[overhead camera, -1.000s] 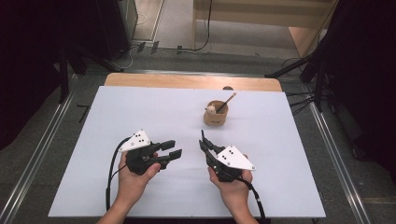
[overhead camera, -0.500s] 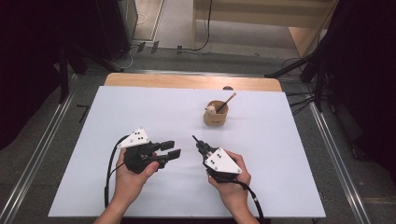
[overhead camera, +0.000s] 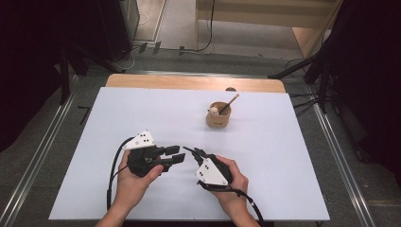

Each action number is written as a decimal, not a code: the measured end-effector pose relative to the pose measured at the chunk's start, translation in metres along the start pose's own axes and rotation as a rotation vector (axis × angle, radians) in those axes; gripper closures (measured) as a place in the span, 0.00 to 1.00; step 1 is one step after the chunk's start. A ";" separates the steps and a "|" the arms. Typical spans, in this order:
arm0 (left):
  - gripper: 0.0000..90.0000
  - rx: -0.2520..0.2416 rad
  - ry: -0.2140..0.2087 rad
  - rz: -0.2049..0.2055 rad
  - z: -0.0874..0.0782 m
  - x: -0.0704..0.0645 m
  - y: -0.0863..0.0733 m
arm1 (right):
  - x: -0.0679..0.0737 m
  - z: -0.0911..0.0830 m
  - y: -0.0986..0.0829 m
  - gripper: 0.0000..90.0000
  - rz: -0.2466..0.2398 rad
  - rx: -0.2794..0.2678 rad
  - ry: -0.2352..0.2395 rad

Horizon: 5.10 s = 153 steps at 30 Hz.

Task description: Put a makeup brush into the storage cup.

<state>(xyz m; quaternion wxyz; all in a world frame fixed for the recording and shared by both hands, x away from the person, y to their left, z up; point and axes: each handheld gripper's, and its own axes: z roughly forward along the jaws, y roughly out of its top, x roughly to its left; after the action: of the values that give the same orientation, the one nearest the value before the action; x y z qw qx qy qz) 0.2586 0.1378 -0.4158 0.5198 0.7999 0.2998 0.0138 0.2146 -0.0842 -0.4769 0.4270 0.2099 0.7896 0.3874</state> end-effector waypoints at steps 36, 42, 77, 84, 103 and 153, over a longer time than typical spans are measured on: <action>0.97 0.014 0.002 -0.058 -0.002 0.004 0.002 | 0.007 0.002 0.002 0.61 0.009 -0.020 0.002; 0.97 -0.038 0.033 -0.055 -0.009 0.008 0.001 | -0.004 -0.005 -0.001 0.42 0.273 -0.073 0.016; 0.97 -0.333 -0.015 0.054 0.009 -0.009 -0.026 | -0.035 -0.015 -0.024 0.08 1.481 -0.183 0.344; 0.97 -0.324 -0.012 0.083 0.016 -0.017 -0.029 | -0.036 -0.013 -0.032 0.20 1.573 -0.157 0.337; 0.00 -0.263 0.047 0.141 0.008 -0.009 -0.040 | -0.056 -0.027 -0.037 0.94 1.388 -0.308 0.311; 0.00 -0.272 0.318 0.077 -0.098 0.061 -0.097 | -0.116 -0.002 -0.025 0.93 0.748 -0.228 -0.007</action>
<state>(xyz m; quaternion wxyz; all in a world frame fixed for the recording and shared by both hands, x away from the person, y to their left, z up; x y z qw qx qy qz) 0.2307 0.2756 -0.4698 0.5679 0.7210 0.3429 0.2000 0.2767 -0.1776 -0.4370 0.2797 0.4359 0.6090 0.6007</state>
